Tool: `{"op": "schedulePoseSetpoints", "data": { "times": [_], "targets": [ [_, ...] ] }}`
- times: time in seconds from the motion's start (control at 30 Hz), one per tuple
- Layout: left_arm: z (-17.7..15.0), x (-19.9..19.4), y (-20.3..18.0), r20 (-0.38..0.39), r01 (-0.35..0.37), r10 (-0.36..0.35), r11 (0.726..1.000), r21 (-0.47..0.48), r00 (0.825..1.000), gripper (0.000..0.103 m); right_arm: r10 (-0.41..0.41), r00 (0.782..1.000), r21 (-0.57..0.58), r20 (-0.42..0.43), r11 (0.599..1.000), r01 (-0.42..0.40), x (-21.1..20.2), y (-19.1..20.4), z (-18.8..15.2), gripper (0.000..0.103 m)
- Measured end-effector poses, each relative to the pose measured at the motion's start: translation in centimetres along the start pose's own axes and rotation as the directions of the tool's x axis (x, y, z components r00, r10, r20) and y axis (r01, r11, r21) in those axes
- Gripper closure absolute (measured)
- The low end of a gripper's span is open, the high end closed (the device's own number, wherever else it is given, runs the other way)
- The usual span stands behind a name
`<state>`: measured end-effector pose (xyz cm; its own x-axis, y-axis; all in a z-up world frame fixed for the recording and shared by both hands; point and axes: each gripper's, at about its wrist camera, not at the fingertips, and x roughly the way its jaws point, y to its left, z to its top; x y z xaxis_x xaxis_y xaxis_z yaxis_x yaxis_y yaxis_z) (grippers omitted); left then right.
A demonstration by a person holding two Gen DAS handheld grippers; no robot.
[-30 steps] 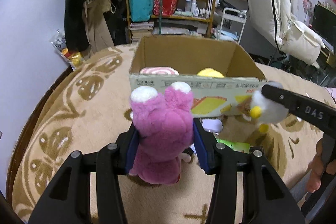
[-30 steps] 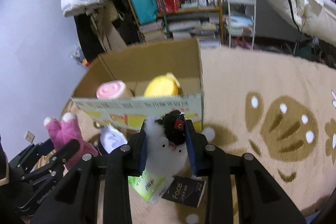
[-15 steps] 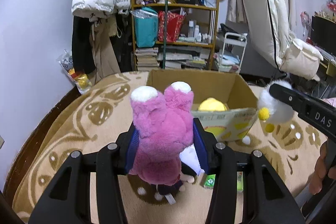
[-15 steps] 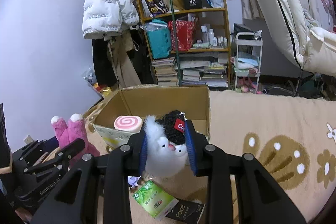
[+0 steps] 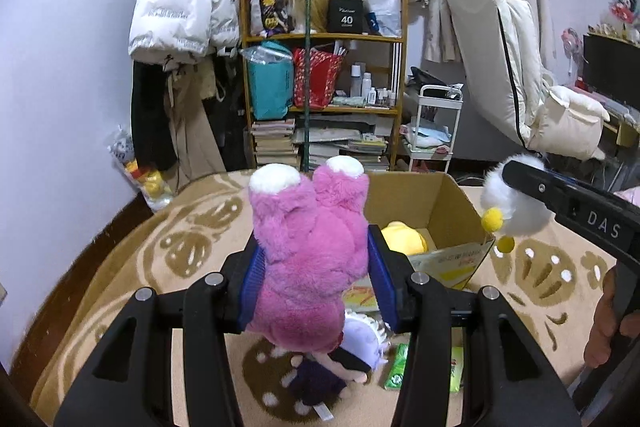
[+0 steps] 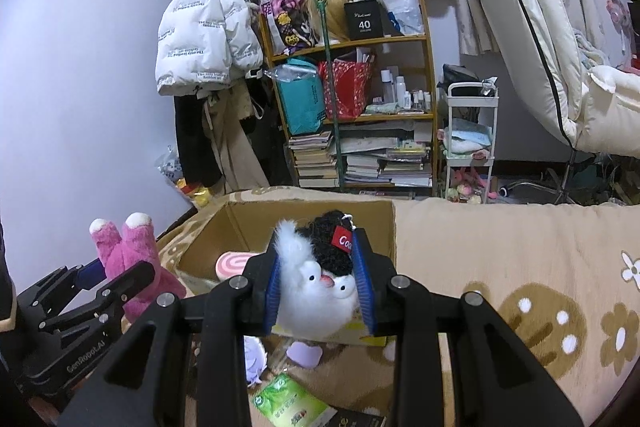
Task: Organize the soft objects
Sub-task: 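Lift the pink bear with the left tool while the right tool carries the white plush over the box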
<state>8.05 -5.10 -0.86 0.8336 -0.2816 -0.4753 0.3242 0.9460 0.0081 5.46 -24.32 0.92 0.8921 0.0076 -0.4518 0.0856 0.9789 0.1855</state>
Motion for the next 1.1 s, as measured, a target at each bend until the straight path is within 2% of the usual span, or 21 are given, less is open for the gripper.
{"op": "schedulePoseSetpoints", "data": {
  "times": [0.47, 0.87, 1.1],
  "targets": [
    [3.2, 1.7, -1.2, 0.090, -0.018, 0.011, 0.997, 0.074, 0.996, 0.056, -0.015, 0.999, -0.024, 0.029, 1.000, 0.016, 1.4, -0.2, 1.4, 0.069],
    [4.2, 3.4, -1.2, 0.096, -0.027, 0.019, 0.996, 0.081, 0.995, 0.056, -0.030, 0.999, -0.041, 0.023, 0.999, 0.030, 3.2, -0.9, 2.5, 0.069],
    [4.3, 5.9, -1.3, 0.069, -0.016, 0.012, 0.997, 0.070, 0.998, 0.056, -0.023, 1.000, -0.041, 0.015, 0.999, 0.023, 4.4, -1.6, 2.5, 0.069]
  ]
}}
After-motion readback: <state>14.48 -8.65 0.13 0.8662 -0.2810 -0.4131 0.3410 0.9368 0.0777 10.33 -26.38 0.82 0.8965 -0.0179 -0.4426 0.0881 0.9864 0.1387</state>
